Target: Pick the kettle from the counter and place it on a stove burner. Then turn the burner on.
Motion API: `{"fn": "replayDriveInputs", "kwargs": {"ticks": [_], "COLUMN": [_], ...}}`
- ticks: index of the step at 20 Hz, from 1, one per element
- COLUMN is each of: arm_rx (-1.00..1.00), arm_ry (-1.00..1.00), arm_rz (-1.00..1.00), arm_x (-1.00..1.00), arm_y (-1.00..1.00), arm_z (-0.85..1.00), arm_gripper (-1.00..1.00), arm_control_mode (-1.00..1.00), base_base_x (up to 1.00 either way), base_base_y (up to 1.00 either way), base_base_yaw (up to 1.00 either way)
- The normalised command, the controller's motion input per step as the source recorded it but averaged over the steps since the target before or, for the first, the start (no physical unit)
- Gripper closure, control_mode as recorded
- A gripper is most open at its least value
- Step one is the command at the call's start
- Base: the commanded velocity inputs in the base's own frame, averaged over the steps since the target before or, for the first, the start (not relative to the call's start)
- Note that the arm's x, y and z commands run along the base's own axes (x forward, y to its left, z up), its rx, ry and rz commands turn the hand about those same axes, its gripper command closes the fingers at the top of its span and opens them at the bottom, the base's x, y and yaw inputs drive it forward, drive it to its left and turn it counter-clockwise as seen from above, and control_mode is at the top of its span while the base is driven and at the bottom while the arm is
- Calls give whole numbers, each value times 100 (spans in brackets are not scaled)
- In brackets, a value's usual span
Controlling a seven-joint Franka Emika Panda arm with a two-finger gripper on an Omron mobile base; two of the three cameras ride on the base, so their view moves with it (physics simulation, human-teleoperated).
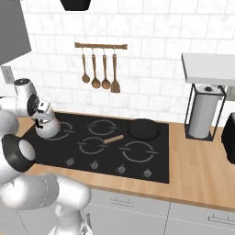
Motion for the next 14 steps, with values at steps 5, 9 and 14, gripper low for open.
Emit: {"fn": "replayDriveInputs", "kwargs": {"ticks": [5, 9, 14], "arm_rx": [0, 0, 0], "arm_ry": [31, 13, 1], "arm_rz": [3, 1, 0], "arm_x": [81, 21, 3], "arm_y": [-2, -3, 0], "arm_z": [6, 0, -24], "arm_gripper": [100, 100, 100], "arm_control_mode": [-100, -100, -100], "base_base_x": [0, 0, 0], "base_base_y": [0, 0, 0], "base_base_yaw": [0, 0, 0]}}
